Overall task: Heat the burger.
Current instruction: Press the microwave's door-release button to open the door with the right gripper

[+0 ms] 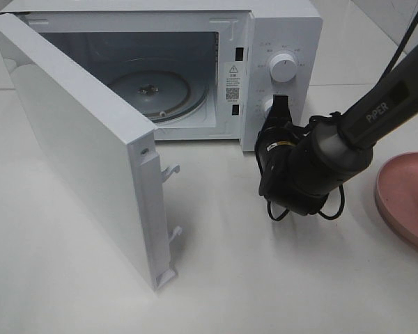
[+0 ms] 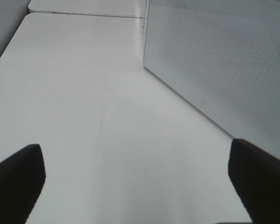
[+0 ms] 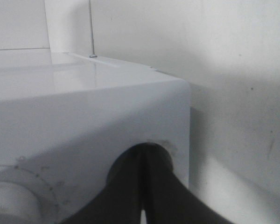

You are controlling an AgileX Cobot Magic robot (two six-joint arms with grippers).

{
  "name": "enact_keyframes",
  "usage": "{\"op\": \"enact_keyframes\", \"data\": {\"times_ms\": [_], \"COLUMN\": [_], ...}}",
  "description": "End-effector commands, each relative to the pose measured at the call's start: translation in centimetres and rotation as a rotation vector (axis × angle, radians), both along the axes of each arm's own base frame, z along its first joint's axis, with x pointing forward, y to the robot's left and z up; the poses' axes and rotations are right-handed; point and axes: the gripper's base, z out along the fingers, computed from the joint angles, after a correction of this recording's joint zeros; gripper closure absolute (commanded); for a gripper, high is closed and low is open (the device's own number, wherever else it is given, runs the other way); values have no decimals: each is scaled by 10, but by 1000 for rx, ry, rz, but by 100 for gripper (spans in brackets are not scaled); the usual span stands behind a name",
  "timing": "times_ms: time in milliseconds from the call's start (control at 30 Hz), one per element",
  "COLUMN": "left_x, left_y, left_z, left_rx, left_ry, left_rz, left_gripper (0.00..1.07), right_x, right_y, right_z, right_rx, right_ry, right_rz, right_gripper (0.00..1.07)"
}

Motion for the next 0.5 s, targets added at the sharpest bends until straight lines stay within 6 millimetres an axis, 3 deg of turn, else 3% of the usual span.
{"op": "enact_keyframes", "data": {"times_ms": [33,500], "left_x": [0,0], "left_y": [0,0], "left_z": [0,0], "left_rx": [-3,-3], "left_ry": [-5,-5], "left_rz": [-8,-8], "left_gripper": [4,4], "right_x": [14,-8], "right_y": [-6,-14], "right_z": [13,18], "right_rx": [-39,-48], "right_ry": [-102,-24], "right_rz": [24,90], "right_gripper": [107,107]}}
